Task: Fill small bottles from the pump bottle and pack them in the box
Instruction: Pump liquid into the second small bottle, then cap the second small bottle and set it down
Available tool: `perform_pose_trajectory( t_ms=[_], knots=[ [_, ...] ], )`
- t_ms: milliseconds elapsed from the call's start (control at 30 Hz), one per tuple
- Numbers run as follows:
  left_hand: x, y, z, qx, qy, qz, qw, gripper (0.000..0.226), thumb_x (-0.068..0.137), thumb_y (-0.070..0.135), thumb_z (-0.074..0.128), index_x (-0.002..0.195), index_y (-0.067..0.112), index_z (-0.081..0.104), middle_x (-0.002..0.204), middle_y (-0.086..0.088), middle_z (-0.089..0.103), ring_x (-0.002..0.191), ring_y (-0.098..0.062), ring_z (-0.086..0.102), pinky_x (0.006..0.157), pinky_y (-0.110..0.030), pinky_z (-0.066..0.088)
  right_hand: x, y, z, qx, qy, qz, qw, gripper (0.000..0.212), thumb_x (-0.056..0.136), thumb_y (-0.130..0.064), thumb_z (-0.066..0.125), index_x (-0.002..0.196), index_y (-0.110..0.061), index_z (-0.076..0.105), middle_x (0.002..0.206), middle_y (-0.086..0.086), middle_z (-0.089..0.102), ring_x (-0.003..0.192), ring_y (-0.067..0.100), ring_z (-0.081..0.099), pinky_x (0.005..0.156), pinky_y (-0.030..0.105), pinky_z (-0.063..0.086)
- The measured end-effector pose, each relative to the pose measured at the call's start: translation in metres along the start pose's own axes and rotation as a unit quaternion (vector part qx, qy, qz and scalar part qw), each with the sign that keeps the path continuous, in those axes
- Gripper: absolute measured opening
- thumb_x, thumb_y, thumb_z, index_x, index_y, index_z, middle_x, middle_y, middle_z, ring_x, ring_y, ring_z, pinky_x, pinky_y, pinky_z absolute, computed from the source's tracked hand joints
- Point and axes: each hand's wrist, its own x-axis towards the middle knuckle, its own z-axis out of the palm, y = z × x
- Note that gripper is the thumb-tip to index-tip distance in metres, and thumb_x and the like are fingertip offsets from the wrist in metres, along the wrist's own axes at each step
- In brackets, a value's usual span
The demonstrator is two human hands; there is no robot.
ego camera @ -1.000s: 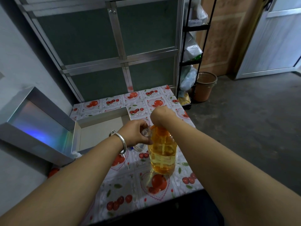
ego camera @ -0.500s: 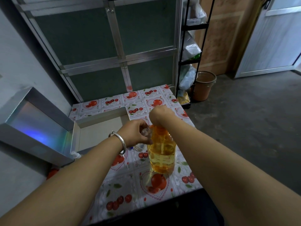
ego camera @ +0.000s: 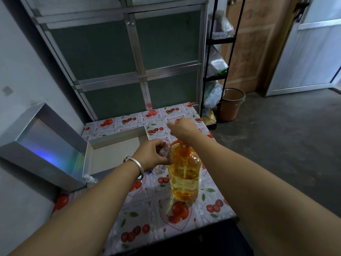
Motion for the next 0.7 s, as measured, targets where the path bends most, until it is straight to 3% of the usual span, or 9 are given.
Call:
perform_pose_trajectory(
  t_ms=[100, 233, 300, 400, 500, 633, 700],
  knots=[
    [-0.003, -0.005, 0.001, -0.03, 0.017, -0.006, 0.999, 0.037, 0.065, 0.016, 0.081, 0.095, 0.016, 0.06, 0.091, 0.0, 0.065, 0.086, -0.017, 0.062, 0.078, -0.026, 0.051, -0.001, -0.002, -0.002, -0.041, -0.003, -0.03, 0.999, 0.032, 0.092, -0.036, 0.05, 0.093, -0.006, 0.062, 0.089, 0.008, 0.067, 0.057, 0.013, 0.048, 0.046, 0.019, 0.036],
    [-0.007, -0.012, -0.005, -0.083, 0.046, -0.02, 0.995, 0.035, 0.067, 0.013, 0.079, 0.096, 0.017, 0.059, 0.09, 0.003, 0.063, 0.084, -0.013, 0.06, 0.068, -0.016, 0.045, -0.003, -0.016, -0.01, -0.095, -0.011, -0.066, 0.993, 0.034, 0.09, -0.032, 0.057, 0.065, -0.012, 0.048, 0.062, 0.001, 0.044, 0.05, 0.011, 0.039, 0.045, 0.018, 0.031],
    [-0.009, -0.015, -0.008, -0.113, 0.054, -0.028, 0.992, 0.036, 0.068, 0.012, 0.078, 0.099, 0.016, 0.06, 0.092, 0.003, 0.064, 0.084, -0.012, 0.06, 0.066, -0.014, 0.043, -0.004, -0.026, -0.009, -0.107, -0.022, -0.098, 0.989, 0.028, 0.09, -0.029, 0.058, 0.072, -0.009, 0.058, 0.068, 0.004, 0.053, 0.057, 0.011, 0.047, 0.049, 0.017, 0.036],
    [-0.012, -0.022, -0.015, -0.159, 0.078, -0.037, 0.983, 0.038, 0.067, 0.011, 0.079, 0.101, 0.014, 0.062, 0.094, 0.001, 0.066, 0.088, -0.014, 0.062, 0.071, -0.017, 0.046, -0.006, -0.039, 0.0, -0.079, -0.023, -0.136, 0.987, 0.023, 0.091, -0.022, 0.058, 0.098, -0.003, 0.069, 0.095, 0.009, 0.067, 0.073, 0.015, 0.06, 0.058, 0.016, 0.045],
    [-0.015, -0.029, -0.023, -0.204, 0.101, -0.04, 0.973, 0.035, 0.068, 0.007, 0.078, 0.096, 0.017, 0.061, 0.087, 0.006, 0.064, 0.087, -0.014, 0.061, 0.072, -0.017, 0.047, -0.007, -0.05, 0.015, -0.057, -0.02, -0.156, 0.986, 0.021, 0.091, -0.016, 0.056, 0.1, -0.003, 0.07, 0.1, 0.011, 0.069, 0.065, 0.01, 0.055, 0.058, 0.017, 0.047],
    [-0.018, -0.049, -0.029, -0.234, 0.128, -0.049, 0.962, 0.034, 0.067, 0.005, 0.078, 0.084, 0.028, 0.059, 0.089, 0.003, 0.065, 0.096, -0.021, 0.062, 0.087, -0.033, 0.05, -0.008, -0.061, 0.038, -0.057, -0.029, -0.165, 0.984, 0.022, 0.091, -0.011, 0.053, 0.1, -0.001, 0.07, 0.102, 0.013, 0.069, 0.08, 0.02, 0.063, 0.076, 0.03, 0.056],
    [-0.021, -0.062, -0.03, -0.248, 0.145, -0.053, 0.956, 0.035, 0.068, 0.002, 0.077, 0.083, 0.027, 0.06, 0.086, 0.003, 0.065, 0.092, -0.02, 0.062, 0.084, -0.031, 0.051, -0.009, -0.061, 0.053, -0.039, -0.033, -0.163, 0.985, 0.019, 0.09, -0.01, 0.055, 0.098, -0.002, 0.071, 0.099, 0.012, 0.069, 0.082, 0.018, 0.063, 0.078, 0.029, 0.056]
  ],
)
